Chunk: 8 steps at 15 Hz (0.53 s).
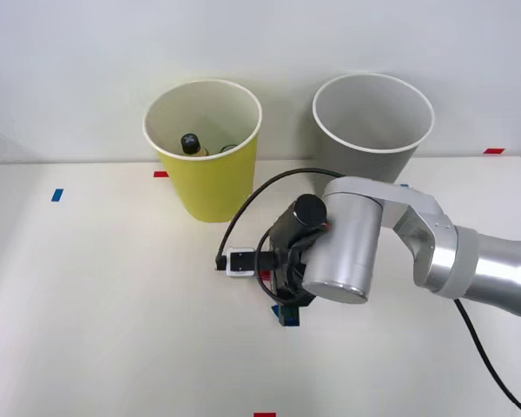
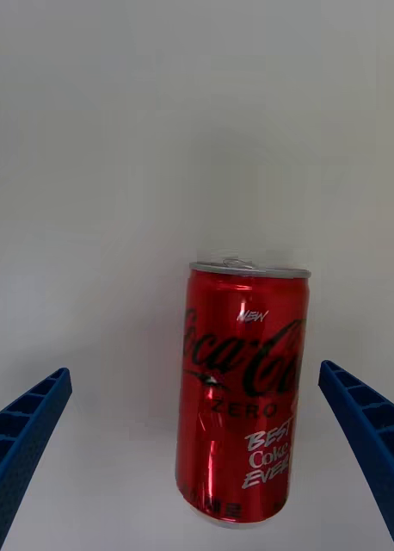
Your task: Put cans in the gray bin, plastic bottles in the light green bin
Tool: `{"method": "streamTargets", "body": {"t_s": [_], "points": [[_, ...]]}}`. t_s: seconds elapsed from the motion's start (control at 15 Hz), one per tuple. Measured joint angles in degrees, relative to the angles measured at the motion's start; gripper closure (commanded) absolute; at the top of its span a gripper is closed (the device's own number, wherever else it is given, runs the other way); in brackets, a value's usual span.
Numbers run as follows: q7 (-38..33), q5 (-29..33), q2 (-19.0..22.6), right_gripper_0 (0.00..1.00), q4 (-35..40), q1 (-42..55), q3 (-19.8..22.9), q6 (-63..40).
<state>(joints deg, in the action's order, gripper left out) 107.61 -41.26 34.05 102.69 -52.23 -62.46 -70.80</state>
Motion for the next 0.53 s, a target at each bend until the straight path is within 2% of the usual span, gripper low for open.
{"method": "streamTargets", "body": {"t_s": [0.27,0.53], "points": [[0.6,-0.6,-2.9,0.00,-5.2,-0.9,1.2,-0.8],[1.9,-2.0,-3.4,0.00,-5.9,-1.2,1.5,-0.8]]}}
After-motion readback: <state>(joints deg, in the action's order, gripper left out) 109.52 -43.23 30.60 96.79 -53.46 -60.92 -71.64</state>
